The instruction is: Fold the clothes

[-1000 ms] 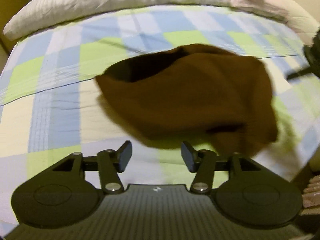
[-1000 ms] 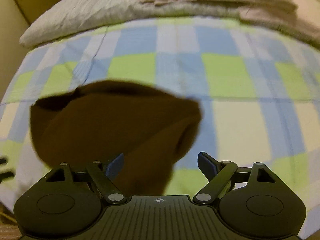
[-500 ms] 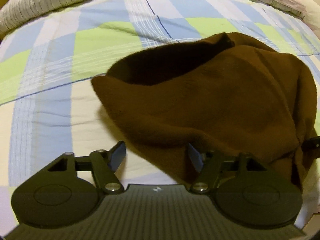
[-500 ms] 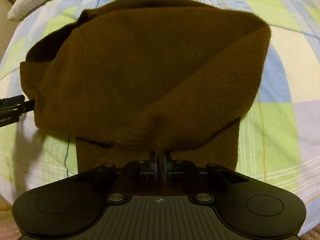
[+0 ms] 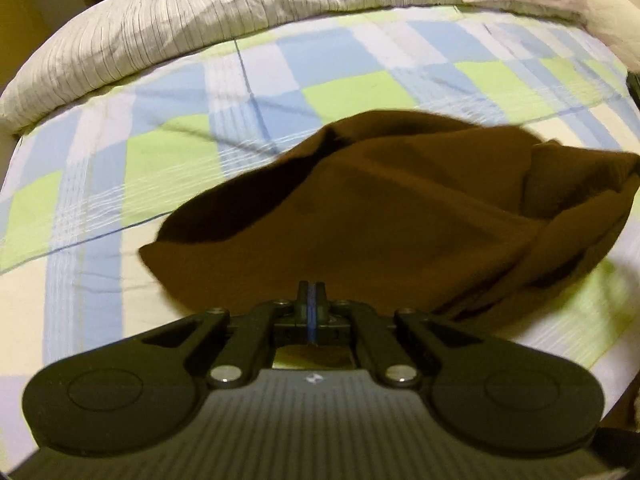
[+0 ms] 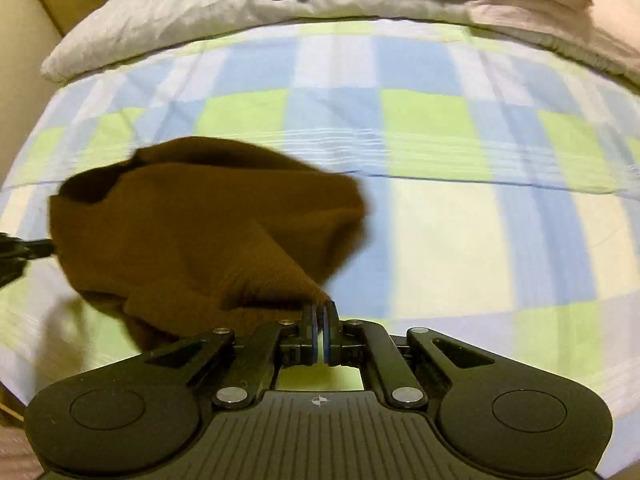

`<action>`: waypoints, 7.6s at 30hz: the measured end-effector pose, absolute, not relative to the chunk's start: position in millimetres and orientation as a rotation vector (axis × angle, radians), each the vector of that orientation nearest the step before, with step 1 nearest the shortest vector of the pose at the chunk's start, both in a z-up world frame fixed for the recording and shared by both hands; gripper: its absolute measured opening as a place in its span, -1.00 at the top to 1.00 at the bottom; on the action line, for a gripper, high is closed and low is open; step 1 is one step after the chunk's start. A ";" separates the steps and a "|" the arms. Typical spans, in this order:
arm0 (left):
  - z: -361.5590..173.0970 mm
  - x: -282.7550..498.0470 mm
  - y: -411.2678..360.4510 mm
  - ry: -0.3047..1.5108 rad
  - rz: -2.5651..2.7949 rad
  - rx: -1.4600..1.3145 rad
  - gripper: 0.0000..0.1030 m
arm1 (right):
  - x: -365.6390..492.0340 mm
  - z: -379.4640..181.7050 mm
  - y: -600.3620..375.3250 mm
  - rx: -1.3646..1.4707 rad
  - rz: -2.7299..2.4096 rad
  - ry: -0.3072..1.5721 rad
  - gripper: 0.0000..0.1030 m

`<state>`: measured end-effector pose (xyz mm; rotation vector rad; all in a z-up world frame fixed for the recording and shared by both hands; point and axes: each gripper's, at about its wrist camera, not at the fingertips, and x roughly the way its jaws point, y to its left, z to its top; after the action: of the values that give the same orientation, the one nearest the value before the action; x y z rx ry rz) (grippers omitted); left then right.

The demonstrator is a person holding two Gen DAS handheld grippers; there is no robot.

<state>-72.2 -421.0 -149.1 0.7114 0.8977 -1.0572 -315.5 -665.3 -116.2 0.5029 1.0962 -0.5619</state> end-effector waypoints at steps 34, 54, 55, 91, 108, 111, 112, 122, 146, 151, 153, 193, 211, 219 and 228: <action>-213.2 -5.5 -395.9 0.867 -0.932 0.758 -0.33 | -235.3 -230.2 -601.9 0.027 -0.168 1.204 0.95; -171.2 -64.6 -498.8 0.782 -1.232 0.718 0.01 | -399.0 -124.4 -728.3 0.258 -0.785 1.036 1.00; -171.8 -63.1 -502.7 0.778 -1.234 0.721 0.01 | -403.3 -124.8 -737.9 0.279 -0.827 1.032 1.00; -148.7 -45.8 -533.5 0.765 -1.199 0.574 0.94 | -391.2 -224.7 -687.2 0.626 -0.458 1.218 0.31; 69.7 -59.4 -444.5 0.443 -1.137 0.391 0.95 | -424.4 33.1 -679.1 0.452 -0.550 0.775 0.82; 113.8 -67.5 -420.8 0.400 -1.124 0.350 0.95 | -424.5 86.0 -659.5 0.388 -0.564 0.696 0.82; 127.7 -71.0 -411.1 0.389 -1.122 0.340 0.95 | -422.4 103.5 -652.9 0.363 -0.573 0.671 0.82; 157.3 -125.0 -325.7 0.576 -1.141 0.309 0.95 | -347.9 230.6 -646.0 0.038 -0.566 0.561 0.80; -84.7 -34.6 -414.6 0.910 -1.231 0.536 -0.07 | -273.2 -92.2 -660.7 0.576 -0.545 0.927 -0.64; -125.4 -20.3 -518.0 0.891 -1.326 0.574 -0.07 | -287.7 -135.3 -676.6 0.713 -0.521 0.918 -0.64; -141.5 -14.0 -558.0 0.895 -1.338 0.578 -0.08 | -286.4 -155.4 -688.3 0.772 -0.493 0.899 -0.64; -9.6 21.7 -681.7 0.591 -1.535 0.151 0.95 | -316.9 -9.4 -828.5 0.502 -0.930 0.390 0.83; 18.3 -32.7 -584.5 0.522 -1.626 0.165 0.96 | -379.6 9.8 -727.8 0.487 -0.968 0.364 0.83; 93.8 -59.3 -460.4 0.368 -1.693 0.082 0.95 | -414.0 90.0 -582.4 0.373 -1.045 0.214 0.83; 149.8 -57.3 -455.5 0.342 -1.619 0.064 0.95 | -424.4 170.5 -572.8 0.288 -1.027 0.141 0.83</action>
<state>-57.3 -455.5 149.8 0.0644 0.3423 -1.6194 -424.4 -572.8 170.5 0.2880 0.1413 -1.0266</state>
